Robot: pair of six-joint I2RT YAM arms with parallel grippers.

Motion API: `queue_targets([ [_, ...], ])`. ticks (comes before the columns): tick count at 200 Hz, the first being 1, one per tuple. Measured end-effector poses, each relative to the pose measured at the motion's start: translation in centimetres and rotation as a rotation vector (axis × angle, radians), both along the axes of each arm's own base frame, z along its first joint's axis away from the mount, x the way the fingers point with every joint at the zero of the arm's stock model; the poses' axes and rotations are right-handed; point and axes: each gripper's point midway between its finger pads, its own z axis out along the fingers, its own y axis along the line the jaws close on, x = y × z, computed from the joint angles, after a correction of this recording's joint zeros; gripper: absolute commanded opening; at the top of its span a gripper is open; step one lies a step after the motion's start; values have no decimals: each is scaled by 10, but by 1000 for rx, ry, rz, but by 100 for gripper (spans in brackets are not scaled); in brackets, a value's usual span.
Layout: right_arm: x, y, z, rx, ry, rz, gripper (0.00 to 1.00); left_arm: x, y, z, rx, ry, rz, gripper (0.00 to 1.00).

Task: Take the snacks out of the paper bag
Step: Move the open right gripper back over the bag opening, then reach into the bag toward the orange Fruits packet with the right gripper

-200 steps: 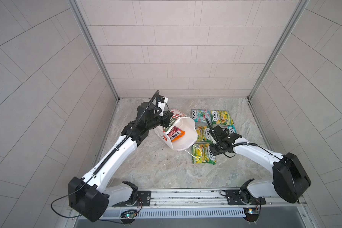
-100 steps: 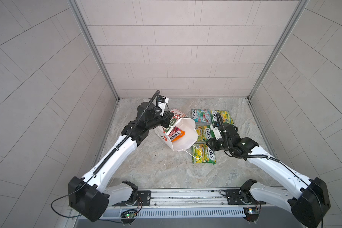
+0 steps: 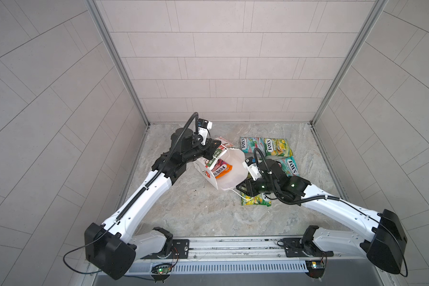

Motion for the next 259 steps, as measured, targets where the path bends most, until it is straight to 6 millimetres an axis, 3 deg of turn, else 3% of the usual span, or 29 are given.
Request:
queue_targets([
  [87, 51, 37, -28, -80, 77, -131, 35, -4, -2, 10, -45, -6, -9, 0],
  [162, 79, 56, -52, -196, 122, -200, 38, 0, 0, 10, -79, 8, 24, 0],
  [210, 86, 55, -70, -247, 142, -301, 43, 5, 3, 10, -93, 4, 59, 0],
  [259, 99, 56, -77, -205, 160, -437, 44, 7, 4, 9, -101, 4, 73, 0],
])
